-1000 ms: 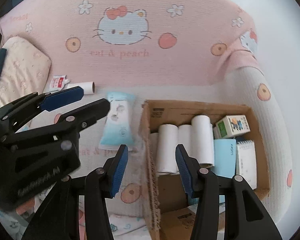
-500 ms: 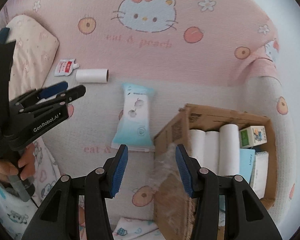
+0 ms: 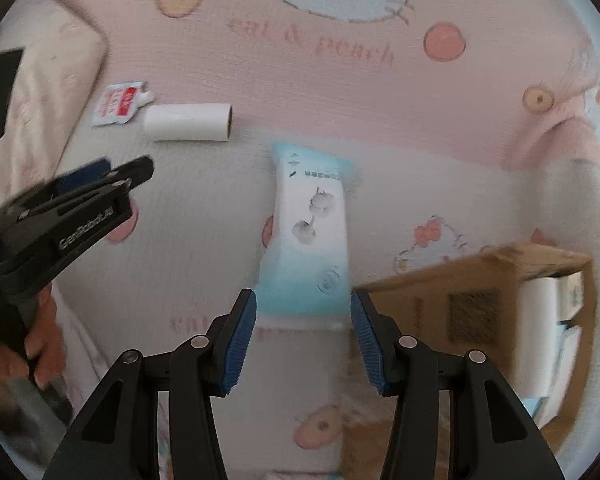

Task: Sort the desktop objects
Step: 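Move the right tool to the white paper tube lying beside the pouch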

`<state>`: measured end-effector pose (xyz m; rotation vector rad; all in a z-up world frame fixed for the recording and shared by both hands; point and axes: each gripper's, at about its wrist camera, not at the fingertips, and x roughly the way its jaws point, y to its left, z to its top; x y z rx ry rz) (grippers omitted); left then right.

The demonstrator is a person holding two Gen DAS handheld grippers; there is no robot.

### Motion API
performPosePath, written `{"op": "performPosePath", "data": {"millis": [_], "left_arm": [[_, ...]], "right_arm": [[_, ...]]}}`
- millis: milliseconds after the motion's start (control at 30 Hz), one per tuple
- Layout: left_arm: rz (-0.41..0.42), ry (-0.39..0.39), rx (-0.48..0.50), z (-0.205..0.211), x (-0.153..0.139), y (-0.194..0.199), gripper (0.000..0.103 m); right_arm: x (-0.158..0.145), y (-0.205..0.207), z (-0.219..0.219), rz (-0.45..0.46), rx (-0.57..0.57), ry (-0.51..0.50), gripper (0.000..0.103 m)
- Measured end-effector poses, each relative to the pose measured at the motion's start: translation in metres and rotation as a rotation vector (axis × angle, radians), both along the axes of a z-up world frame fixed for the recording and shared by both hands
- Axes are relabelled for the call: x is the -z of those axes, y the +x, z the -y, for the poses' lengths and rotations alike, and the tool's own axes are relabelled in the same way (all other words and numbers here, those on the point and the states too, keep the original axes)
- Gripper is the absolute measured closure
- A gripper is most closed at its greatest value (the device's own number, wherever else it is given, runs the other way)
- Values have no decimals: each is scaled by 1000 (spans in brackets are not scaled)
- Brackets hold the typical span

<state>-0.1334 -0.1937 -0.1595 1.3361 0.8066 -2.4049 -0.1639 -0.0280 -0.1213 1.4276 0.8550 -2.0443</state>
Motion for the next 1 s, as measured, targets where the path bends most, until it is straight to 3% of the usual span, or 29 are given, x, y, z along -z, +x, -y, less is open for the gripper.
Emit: {"op": "performPosePath", "data": {"millis": [100, 200, 433, 633, 700, 800, 900, 1000], "left_arm": [[3, 146, -70, 24, 15, 0, 51], [-12, 224, -147, 46, 22, 5, 51], [-66, 320, -294, 89, 28, 9, 51], [-81, 303, -293, 109, 27, -14, 51], [-93, 351, -272, 110, 31, -19, 51], [-89, 420, -263, 112, 43, -18, 51], [-77, 434, -286, 116, 50, -15, 51], [-106, 491, -305, 120, 56, -12, 51]], "right_arm": [[14, -14, 10, 78, 38, -64, 57], [23, -24, 18, 108, 65, -112, 57], [26, -38, 43, 133, 58, -283, 57], [33, -51, 72, 148, -2, -405, 57], [36, -53, 80, 135, -16, -431, 56], [42, -54, 91, 114, -57, -444, 44], [51, -57, 99, 82, -78, -437, 43], [62, -67, 104, 120, -92, -462, 43]]}}
